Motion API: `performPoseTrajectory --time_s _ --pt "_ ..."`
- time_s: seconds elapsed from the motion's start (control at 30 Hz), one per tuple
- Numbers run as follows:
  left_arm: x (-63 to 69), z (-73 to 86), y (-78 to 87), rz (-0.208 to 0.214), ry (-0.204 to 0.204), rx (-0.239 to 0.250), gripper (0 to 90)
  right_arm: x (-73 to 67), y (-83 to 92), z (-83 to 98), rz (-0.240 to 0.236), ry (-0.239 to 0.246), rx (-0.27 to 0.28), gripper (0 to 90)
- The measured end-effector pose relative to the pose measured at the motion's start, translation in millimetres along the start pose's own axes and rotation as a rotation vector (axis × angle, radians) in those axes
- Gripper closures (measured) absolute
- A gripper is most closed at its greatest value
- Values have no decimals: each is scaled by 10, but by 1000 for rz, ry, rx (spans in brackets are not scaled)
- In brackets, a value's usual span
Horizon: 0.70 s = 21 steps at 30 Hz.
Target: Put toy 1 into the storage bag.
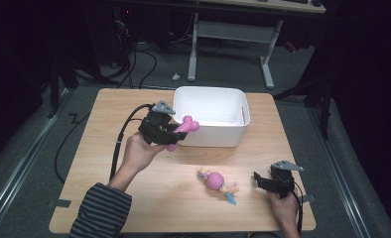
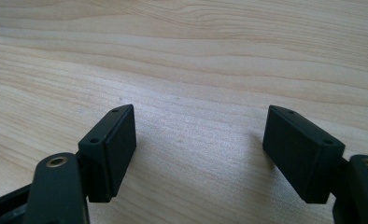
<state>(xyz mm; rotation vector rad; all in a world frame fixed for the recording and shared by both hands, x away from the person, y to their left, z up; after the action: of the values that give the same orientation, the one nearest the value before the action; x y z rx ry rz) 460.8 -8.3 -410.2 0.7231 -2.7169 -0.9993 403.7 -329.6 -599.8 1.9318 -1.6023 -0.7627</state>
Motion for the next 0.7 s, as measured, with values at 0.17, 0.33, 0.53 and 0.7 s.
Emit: performPoseTrajectory --time_s 0.17,0.33,0.53,0.7 --pt "-38 -95 3 1 -1 4 594 0 0 0 0 -1 0 259" --pt "-125 -233 -3 -12 -4 7 593 -2 0 0 -1 -1 0 259" --pt "-241 -341 -83 -27 -3 -8 593 0 0 0 -1 1 0 258" --pt "-322 -400 -135 -36 3 -19 593 -1 0 0 -1 1 0 258"
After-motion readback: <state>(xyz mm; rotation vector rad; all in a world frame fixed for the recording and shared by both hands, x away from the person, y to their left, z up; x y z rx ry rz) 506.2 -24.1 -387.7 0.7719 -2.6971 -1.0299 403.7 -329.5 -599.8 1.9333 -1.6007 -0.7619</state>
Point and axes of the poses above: each handheld gripper's, and its own axes: y roughly backward along the jaws, z roughly out of its underside, x roughly to its right, the point moved 10 cm from there along -y, roughly forward along the jaws, and after that the axes turned 9 degrees about -y, right-handed, at the moved point
